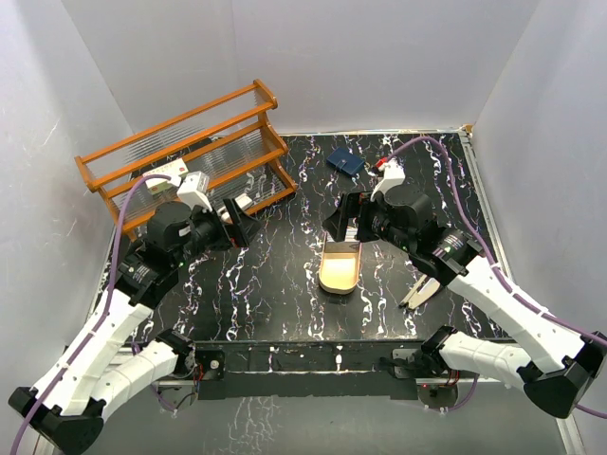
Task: Put the credit cards into the card holder
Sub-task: Move the card holder to the center of the board.
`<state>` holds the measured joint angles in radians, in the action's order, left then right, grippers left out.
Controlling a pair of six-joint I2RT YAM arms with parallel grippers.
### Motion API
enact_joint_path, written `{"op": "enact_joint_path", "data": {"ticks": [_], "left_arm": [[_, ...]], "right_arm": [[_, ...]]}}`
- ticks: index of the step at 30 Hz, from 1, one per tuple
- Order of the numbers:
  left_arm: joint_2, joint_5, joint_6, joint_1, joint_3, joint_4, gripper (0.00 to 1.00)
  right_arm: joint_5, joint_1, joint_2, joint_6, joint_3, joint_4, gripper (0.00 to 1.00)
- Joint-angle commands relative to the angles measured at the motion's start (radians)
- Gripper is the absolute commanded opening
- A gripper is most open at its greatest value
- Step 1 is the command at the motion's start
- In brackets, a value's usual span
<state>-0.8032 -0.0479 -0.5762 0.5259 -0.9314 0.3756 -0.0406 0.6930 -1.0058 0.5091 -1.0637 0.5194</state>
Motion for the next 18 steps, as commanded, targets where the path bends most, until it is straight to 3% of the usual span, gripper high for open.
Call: {"op": "enact_joint_path", "data": {"ticks": [1,7,13,18], "left_arm": [[-0.009,0.055,0.018,0.004,-0.041,0.069,0.99],[-0.064,0.083,0.016,0.004,-0.025,0.133,0.99],[-0.083,0.091,0.052,0.005,0.031,0.162,0.99],[-0.001,0.017,0.15,0.003,0.142,0.06,0.99]], "right_arm": [[-0.067,0.003,-0.001,-0.043,0.002,-0.054,0.98],[-0.295,-0.001,-0.121,-0.12,-0.014,-0.052,0.98],[-0.285,-0.103,-0.296,-0.141,-0.083,-0.119,0.94],[-0.231,-0.191,-0.447,-0.109,-0.153,-0.255,0.67]]}}
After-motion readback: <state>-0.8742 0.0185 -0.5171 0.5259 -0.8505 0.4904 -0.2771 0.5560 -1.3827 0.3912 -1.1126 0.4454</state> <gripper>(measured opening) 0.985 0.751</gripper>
